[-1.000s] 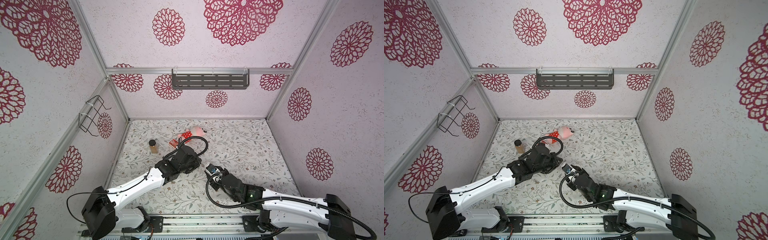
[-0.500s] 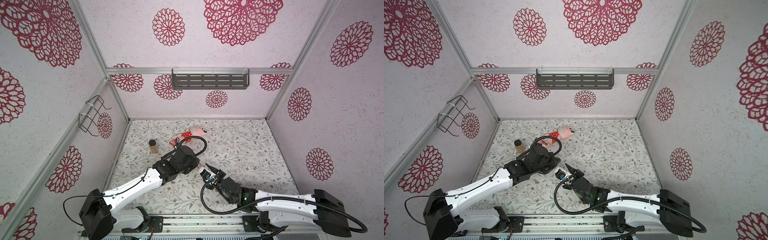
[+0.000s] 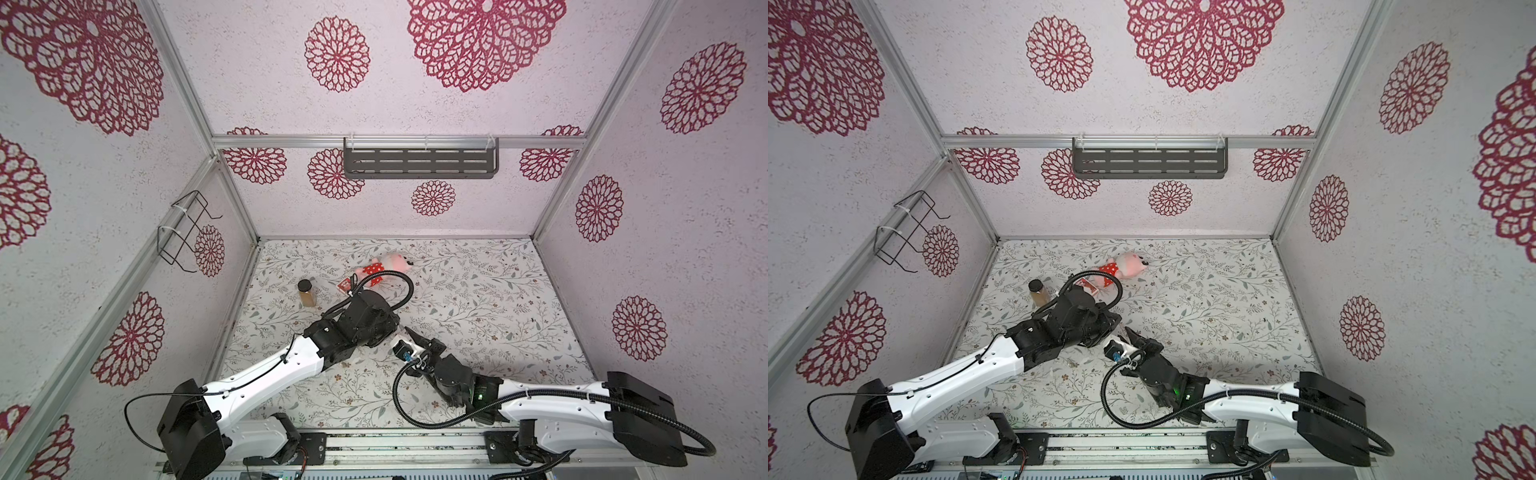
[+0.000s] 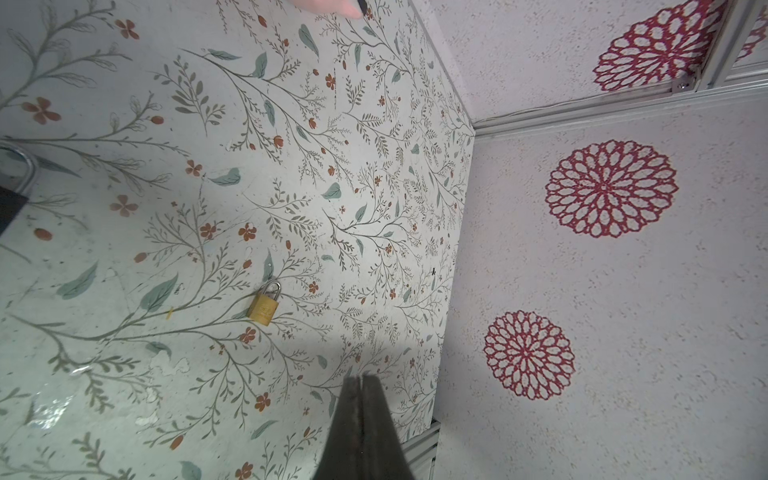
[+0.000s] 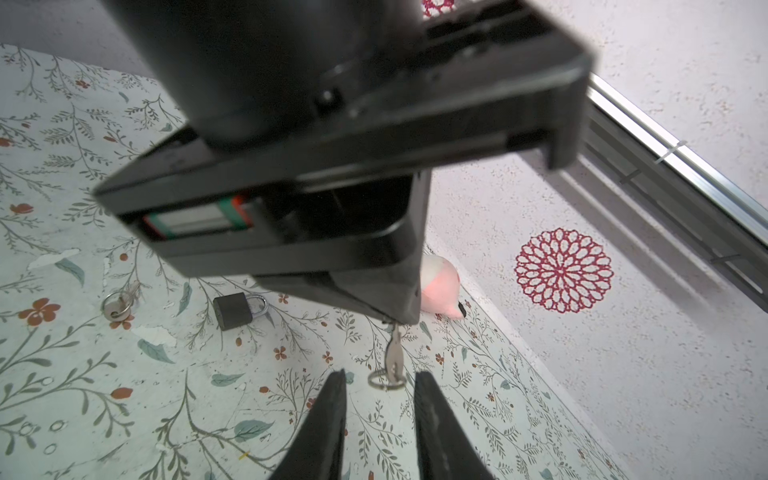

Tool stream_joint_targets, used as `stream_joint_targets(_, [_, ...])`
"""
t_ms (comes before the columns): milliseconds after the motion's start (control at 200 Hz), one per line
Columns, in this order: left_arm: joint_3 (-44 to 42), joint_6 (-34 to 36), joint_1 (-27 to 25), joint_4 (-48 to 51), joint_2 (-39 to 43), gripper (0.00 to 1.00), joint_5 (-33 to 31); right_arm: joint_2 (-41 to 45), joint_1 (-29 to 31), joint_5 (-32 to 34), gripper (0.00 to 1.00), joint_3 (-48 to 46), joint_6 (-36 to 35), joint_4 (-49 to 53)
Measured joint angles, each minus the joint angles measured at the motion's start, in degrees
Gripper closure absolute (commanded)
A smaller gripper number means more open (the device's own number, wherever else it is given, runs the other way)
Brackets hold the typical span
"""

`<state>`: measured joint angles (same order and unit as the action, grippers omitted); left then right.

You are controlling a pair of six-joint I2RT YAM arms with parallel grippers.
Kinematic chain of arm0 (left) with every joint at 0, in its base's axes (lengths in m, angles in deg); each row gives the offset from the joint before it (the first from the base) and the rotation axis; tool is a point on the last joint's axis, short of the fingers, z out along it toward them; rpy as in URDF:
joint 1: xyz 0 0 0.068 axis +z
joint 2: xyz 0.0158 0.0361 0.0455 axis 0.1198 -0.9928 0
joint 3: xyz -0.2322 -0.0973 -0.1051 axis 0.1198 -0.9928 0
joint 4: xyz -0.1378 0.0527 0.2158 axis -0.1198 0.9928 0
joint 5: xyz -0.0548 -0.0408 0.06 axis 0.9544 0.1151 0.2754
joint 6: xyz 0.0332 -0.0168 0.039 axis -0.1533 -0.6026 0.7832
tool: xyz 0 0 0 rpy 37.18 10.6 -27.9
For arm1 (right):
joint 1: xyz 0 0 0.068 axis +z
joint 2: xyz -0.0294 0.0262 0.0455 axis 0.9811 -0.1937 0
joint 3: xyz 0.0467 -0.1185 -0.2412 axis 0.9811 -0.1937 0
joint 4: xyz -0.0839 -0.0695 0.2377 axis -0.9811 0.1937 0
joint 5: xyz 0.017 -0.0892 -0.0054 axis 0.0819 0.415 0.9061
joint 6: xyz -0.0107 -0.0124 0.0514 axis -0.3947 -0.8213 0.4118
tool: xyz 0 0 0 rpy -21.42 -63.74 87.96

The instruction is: Unlock with the key

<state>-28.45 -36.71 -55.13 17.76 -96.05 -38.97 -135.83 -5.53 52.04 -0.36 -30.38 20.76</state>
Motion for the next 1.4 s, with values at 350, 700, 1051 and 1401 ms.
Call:
stream_joint_targets(350, [1.5, 0.0, -0.4, 0.0, 0.0, 1.0, 0.0, -1.0, 0.0, 1.0, 0.79, 0.0, -1.2, -2.5])
stream_joint_targets(700, [1.5, -0.3, -0.9, 0.0, 0.1, 1.0, 0.0, -1.4, -0.8, 2.6, 0.89, 0.0, -1.8, -3.8])
stream_joint_targets(1051, [1.5, -0.3, -1.0, 0.0, 1.0, 1.0, 0.0, -1.9, -1.1, 3.2, 0.86, 0.0, -3.9, -4.3])
stream_joint_targets(1401, [1.5, -0.9, -1.0, 0.0, 1.0, 1.0, 0.0, -2.4, -1.5, 3.6, 1.0, 0.0, -5.9, -4.8])
